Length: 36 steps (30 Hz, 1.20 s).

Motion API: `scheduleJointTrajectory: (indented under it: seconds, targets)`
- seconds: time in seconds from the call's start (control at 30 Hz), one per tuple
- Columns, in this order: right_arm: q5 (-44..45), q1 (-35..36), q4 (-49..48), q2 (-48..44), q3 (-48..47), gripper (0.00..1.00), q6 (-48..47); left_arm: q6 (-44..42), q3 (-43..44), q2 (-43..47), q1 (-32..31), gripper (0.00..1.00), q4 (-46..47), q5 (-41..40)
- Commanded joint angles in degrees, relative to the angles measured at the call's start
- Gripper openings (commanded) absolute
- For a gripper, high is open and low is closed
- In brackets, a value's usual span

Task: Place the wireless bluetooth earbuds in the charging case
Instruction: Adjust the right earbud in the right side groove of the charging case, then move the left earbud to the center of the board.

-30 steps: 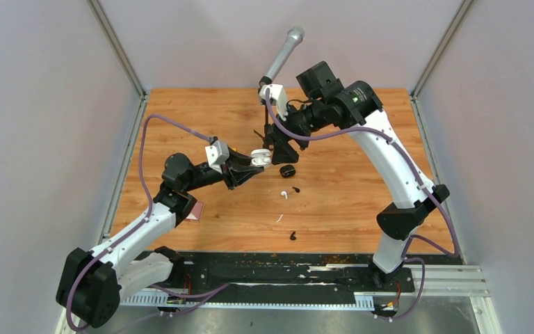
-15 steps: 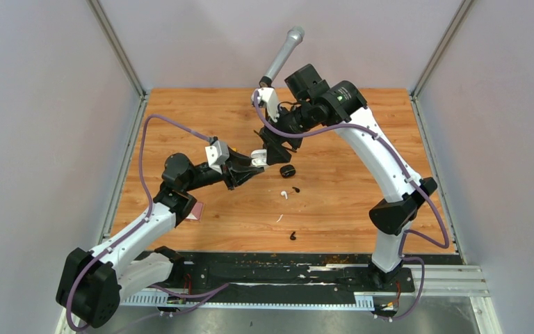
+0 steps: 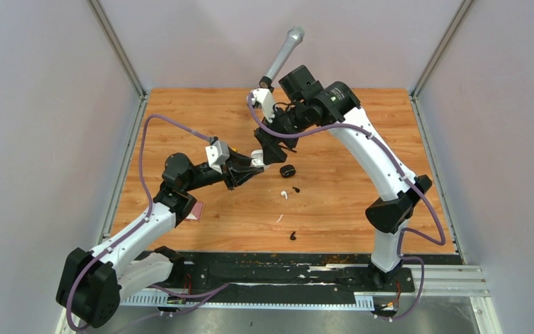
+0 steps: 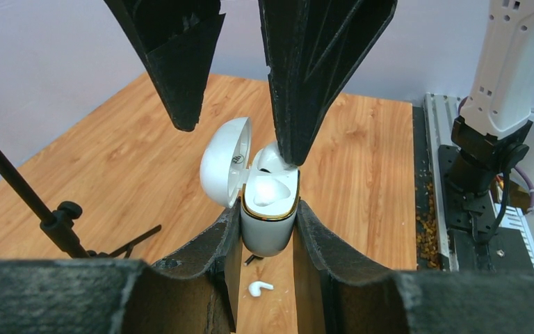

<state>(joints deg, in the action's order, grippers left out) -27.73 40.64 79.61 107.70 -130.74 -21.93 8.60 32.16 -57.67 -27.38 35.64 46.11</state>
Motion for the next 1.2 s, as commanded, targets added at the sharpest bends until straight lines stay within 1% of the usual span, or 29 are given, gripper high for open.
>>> scheduleJointTrajectory:
  seconds: [0.0,0.07,0.13,0.2,0.27,0.33,0.4,0.47,0.53,0.57,0.6,0.7,0.77,0.87,0.93,1.0,1.1,1.17]
  targets:
    - [0.4,0.1,-0.7,0.2,-4.6,0.73,0.3,-0.5,1.4,0.8,-0.2,0.0,2.3,0.5]
    - [-4.5,-0.2,1.0,-0.7,-7.0,0.74,-1.4,-0.4,1.3,0.8,-0.2,0.0,2.0,-0.9]
    - [-8.5,-0.6,1.6,-3.5,-7.6,0.76,-2.2,-0.3,1.3,0.8,-0.2,0.0,1.8,-1.3]
    - [-8.8,-0.9,1.8,-6.1,-6.2,0.8,-2.0,0.0,1.5,0.6,-0.2,0.0,1.7,-1.3]
    - [-6.8,-1.7,1.6,-8.8,-1.8,0.79,-2.1,0.4,1.8,0.6,-0.1,0.0,1.2,-0.9]
    - [-4.8,-3.5,0.8,-11.9,4.0,0.76,-3.5,0.8,2.4,0.9,0.2,0.0,0.0,0.3]
    - [-2.1,-6.0,-1.9,-15.5,11.4,0.68,-5.3,1.7,2.8,2.0,1.0,0.0,-1.8,0.7]
    - [-0.3,-9.2,-9.8,-21.0,24.4,0.62,-6.1,2.3,2.9,3.8,2.1,0.0,-4.0,1.1]
    - [1.7,-11.8,-21.2,-26.5,37.7,0.59,-3.3,1.4,2.8,6.1,2.9,0.0,-7.2,1.1]
    - [3.3,-11.9,-24.7,-27.6,41.7,0.58,-1.4,1.0,2.6,7.6,3.3,0.0,-9.0,0.8]
    - [3.6,-11.9,-26.3,-27.4,44.2,0.56,0.4,0.9,2.5,8.7,3.6,0.0,-10.7,0.5]
    - [1.2,-10.8,-25.9,-22.1,47.1,0.46,3.1,0.9,1.8,12.1,4.4,0.0,-14.9,-1.3]
    - [5.2,-8.8,-29.1,-19.7,50.8,0.45,2.7,0.3,1.4,14.0,4.4,0.0,-17.4,-2.7]
    - [8.7,-7.4,-31.1,-14.4,50.4,0.42,4.1,-0.7,1.4,15.8,4.5,0.0,-19.9,-4.1]
    - [10.9,-6.9,-31.5,-10.2,48.6,0.39,9.0,-1.3,1.7,16.4,4.8,0.0,-21.1,-4.7]
    - [12.1,-6.4,-31.4,-6.2,46.4,0.4,12.9,-1.9,2.2,16.9,5.4,0.0,-21.6,-4.9]
    - [13.8,-4.5,-31.4,-1.6,43.5,0.42,14.4,-2.3,2.7,17.3,6.1,0.0,-22.4,-4.9]
    - [16.8,-3.1,-31.4,1.1,42.0,0.46,16.9,-2.5,3.0,17.7,6.3,0.0,-22.7,-4.9]
